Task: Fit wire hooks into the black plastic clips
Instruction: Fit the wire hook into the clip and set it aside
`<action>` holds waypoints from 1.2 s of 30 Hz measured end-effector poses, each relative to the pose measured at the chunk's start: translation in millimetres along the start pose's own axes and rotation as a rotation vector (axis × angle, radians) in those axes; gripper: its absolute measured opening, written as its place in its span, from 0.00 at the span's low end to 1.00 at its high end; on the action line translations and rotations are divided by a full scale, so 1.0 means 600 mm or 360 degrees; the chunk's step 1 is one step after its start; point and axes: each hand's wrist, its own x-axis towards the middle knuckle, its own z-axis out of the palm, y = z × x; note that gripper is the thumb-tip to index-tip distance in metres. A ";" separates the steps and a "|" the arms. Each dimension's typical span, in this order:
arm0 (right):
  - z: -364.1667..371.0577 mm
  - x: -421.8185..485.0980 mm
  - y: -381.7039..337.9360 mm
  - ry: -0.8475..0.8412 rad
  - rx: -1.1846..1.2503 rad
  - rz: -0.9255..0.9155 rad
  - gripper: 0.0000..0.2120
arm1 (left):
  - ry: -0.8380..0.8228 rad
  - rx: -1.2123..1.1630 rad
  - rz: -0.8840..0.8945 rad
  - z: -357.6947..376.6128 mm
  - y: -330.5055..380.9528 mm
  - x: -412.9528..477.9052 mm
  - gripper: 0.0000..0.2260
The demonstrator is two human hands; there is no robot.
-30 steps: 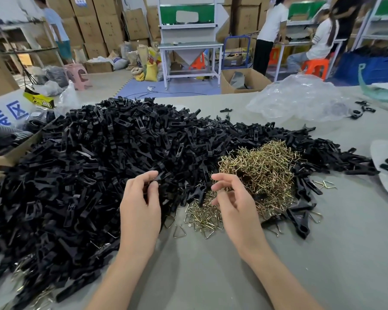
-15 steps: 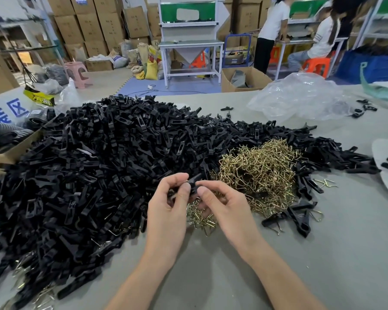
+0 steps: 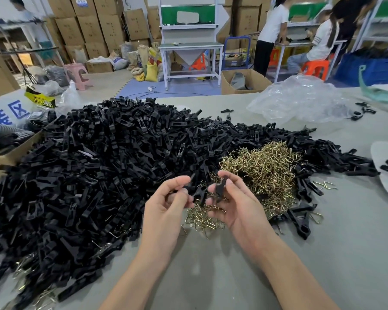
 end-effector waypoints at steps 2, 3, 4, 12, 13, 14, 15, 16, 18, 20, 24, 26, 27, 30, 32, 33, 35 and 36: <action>-0.001 0.000 0.001 -0.0006 -0.0059 -0.0008 0.14 | -0.0038 -0.0013 -0.0030 0.004 0.000 -0.005 0.12; -0.002 0.000 0.001 -0.0011 -0.0088 -0.0025 0.13 | -0.0052 -0.0008 -0.0042 0.005 -0.001 -0.007 0.13; -0.003 0.000 0.001 -0.0013 -0.0108 -0.0041 0.13 | -0.0064 0.0010 -0.0045 0.006 -0.001 -0.008 0.13; -0.007 0.006 0.009 0.0019 -0.0174 -0.0005 0.15 | -0.0139 -0.0237 -0.0159 0.009 0.002 -0.003 0.13; -0.008 0.006 0.009 0.0050 -0.0210 -0.0008 0.14 | -0.0135 -0.0258 -0.0166 0.008 0.002 -0.001 0.14; -0.008 0.006 0.008 0.0076 -0.0220 -0.0011 0.13 | -0.0125 -0.0267 -0.0172 0.007 0.001 0.000 0.14; -0.009 0.006 0.007 0.0092 -0.0199 -0.0011 0.12 | -0.0116 -0.0267 -0.0189 0.006 0.001 0.001 0.14; -0.008 0.006 0.005 0.0096 -0.0156 -0.0006 0.12 | -0.0119 -0.0246 -0.0207 0.006 0.000 0.002 0.13; -0.007 0.005 0.001 0.0082 -0.0056 0.0007 0.11 | -0.0142 -0.0110 -0.0198 0.003 -0.005 0.002 0.12; -0.005 0.004 -0.001 0.0069 0.0035 0.0031 0.11 | -0.0153 0.0007 -0.0178 0.001 -0.012 0.001 0.11; -0.003 0.002 -0.002 0.0078 0.0093 0.0074 0.12 | -0.0161 -0.0008 -0.0184 0.001 -0.012 -0.001 0.11; -0.002 0.000 -0.002 0.0045 0.0018 0.0074 0.13 | -0.0155 -0.0028 -0.0172 0.003 -0.010 -0.001 0.12; -0.001 -0.001 -0.002 0.0020 -0.0046 0.0069 0.13 | -0.0154 -0.0027 -0.0164 0.004 -0.009 -0.002 0.12; 0.001 -0.002 -0.001 0.0001 -0.0156 0.0070 0.12 | -0.0154 0.0007 -0.0126 0.004 -0.006 -0.005 0.12; 0.001 -0.001 0.000 -0.0008 -0.0113 0.0072 0.11 | -0.0142 0.0028 -0.0098 0.005 -0.004 -0.007 0.10; 0.001 -0.001 0.000 -0.0013 -0.0093 0.0069 0.10 | -0.0136 0.0053 -0.0081 0.005 -0.003 -0.008 0.10; 0.001 -0.001 0.000 -0.0015 -0.0071 0.0060 0.10 | -0.0136 0.0115 -0.0042 0.007 -0.002 -0.010 0.09; 0.000 0.000 0.000 -0.0018 -0.0069 0.0055 0.10 | -0.0134 0.0136 -0.0026 0.008 -0.002 -0.012 0.09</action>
